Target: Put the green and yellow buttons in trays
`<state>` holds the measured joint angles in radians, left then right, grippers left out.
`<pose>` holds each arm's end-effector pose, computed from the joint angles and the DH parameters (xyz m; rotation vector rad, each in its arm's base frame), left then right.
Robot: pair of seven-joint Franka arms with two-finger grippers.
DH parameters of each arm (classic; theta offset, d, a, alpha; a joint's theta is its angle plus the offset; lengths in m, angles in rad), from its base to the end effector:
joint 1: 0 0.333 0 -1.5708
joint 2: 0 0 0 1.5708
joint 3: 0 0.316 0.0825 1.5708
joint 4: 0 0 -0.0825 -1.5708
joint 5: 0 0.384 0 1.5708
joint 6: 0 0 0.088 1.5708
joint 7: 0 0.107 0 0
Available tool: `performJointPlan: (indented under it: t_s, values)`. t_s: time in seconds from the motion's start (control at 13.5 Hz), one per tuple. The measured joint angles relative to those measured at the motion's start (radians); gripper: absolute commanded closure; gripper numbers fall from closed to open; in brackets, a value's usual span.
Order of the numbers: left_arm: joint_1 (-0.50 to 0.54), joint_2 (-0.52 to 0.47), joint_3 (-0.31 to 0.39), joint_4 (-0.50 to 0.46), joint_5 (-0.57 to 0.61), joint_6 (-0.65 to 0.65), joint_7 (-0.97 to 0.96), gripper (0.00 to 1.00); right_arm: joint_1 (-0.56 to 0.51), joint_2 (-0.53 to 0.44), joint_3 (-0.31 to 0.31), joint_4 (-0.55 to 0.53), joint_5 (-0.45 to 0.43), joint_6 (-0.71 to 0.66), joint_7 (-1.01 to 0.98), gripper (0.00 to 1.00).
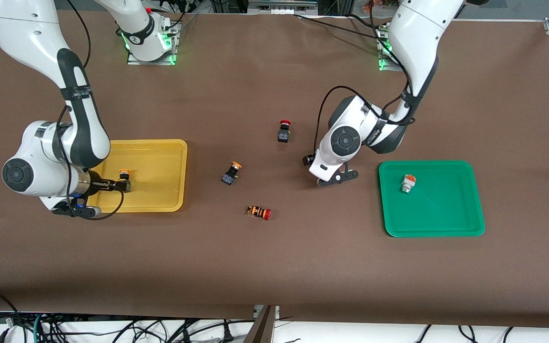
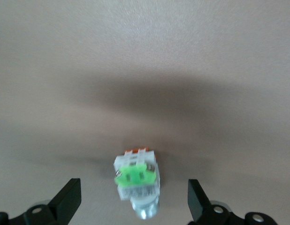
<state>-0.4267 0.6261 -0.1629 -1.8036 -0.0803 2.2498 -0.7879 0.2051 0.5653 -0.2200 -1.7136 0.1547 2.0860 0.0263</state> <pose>0.5287 -0.3498 0.1878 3.0811 0.4286 -0.3640 0.6513 0.0104 0.2539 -3.1184 0.1666 0.2757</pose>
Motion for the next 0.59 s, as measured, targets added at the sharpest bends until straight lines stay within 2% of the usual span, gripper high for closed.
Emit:
performJointPlan:
  t_s: [0.07,0.15,0.22,0.37,0.59]
  values:
    - [0.0,0.004,0.001,-0.026,0.0,0.037,0.0,0.62,0.026,-0.002,0.004,0.009,0.001,0.0,0.061,0.01]
    - [0.0,0.006,0.001,-0.041,0.0,0.054,0.0,0.87,0.066,-0.002,0.008,0.016,0.002,0.0,0.137,0.01]
    - [0.0,0.007,0.001,-0.047,0.0,0.061,0.0,0.94,0.117,-0.002,0.011,0.02,0.002,0.0,0.223,0.01]
    - [0.0,0.007,0.001,-0.046,0.0,0.065,0.0,0.99,0.223,-0.001,0.014,0.027,0.002,0.003,0.401,0.01]
    - [0.002,0.004,0.004,-0.045,0.0,0.065,0.001,1.0,0.355,0.02,0.016,0.041,0.003,0.052,0.669,0.01]
